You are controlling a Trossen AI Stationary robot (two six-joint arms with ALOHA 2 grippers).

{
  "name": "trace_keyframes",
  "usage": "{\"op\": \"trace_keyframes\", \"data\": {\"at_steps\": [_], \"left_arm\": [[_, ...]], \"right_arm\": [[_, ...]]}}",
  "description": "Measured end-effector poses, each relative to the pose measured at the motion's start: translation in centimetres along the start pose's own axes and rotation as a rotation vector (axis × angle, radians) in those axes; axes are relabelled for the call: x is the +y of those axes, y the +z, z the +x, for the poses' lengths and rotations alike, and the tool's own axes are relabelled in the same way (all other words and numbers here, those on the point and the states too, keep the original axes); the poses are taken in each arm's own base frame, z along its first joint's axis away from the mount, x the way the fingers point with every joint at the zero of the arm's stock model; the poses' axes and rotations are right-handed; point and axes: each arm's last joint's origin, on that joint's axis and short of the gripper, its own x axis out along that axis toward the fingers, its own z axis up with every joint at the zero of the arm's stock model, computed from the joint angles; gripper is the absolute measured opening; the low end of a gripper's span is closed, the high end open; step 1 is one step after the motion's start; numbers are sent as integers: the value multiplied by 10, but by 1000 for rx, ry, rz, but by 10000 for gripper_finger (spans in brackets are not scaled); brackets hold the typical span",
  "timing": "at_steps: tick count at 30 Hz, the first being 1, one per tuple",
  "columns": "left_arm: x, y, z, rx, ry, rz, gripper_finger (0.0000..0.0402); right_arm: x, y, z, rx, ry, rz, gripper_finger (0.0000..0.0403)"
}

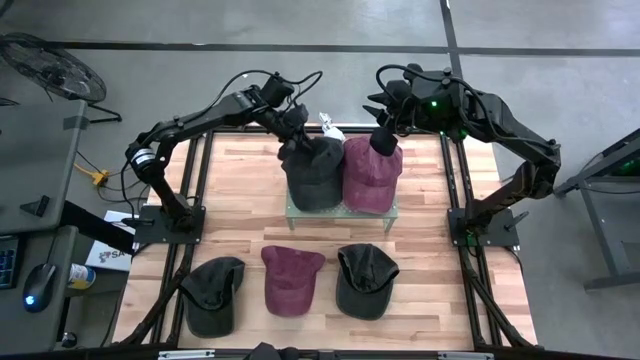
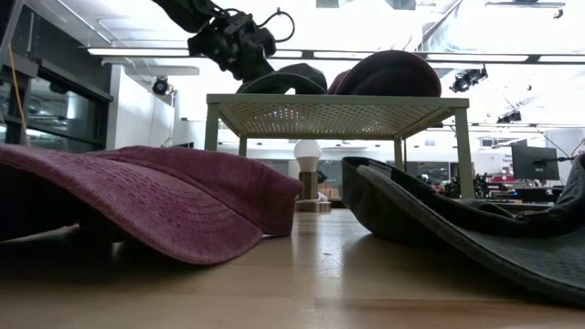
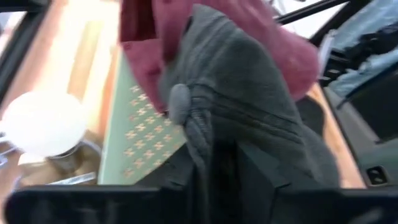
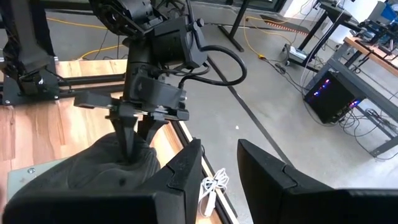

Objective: Pick & Place hat
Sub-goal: Adjust the black cap on the shelf, then stack the right black cap on top of the black cap on the shelf

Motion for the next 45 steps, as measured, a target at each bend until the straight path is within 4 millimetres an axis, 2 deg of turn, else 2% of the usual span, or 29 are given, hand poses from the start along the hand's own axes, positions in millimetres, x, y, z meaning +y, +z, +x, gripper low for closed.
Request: {"op": "trace_keyframes", "data": {"at_steps": [8, 13, 24, 33, 40, 45], "left_arm": [[-2, 0, 0, -8, -48, -38, 199], [-9, 4, -9, -22, -38, -40, 232], [-37, 15, -40, -80, 24, 26, 238], [-40, 16, -44, -87, 26, 7, 238], [-59, 19, -65, -111, 103, 62, 238], [-81, 22, -88, -160, 151, 134, 238]], "right_arm": [[0, -1, 0, 12, -17, 18, 97], [0, -1, 0, 14, -18, 44, 97], [0, -5, 0, 46, -21, 148, 97], [0, -12, 0, 113, -29, 198, 97], [0, -23, -9, 221, -4, 366, 97], [3, -31, -21, 331, 113, 526, 97]]}}
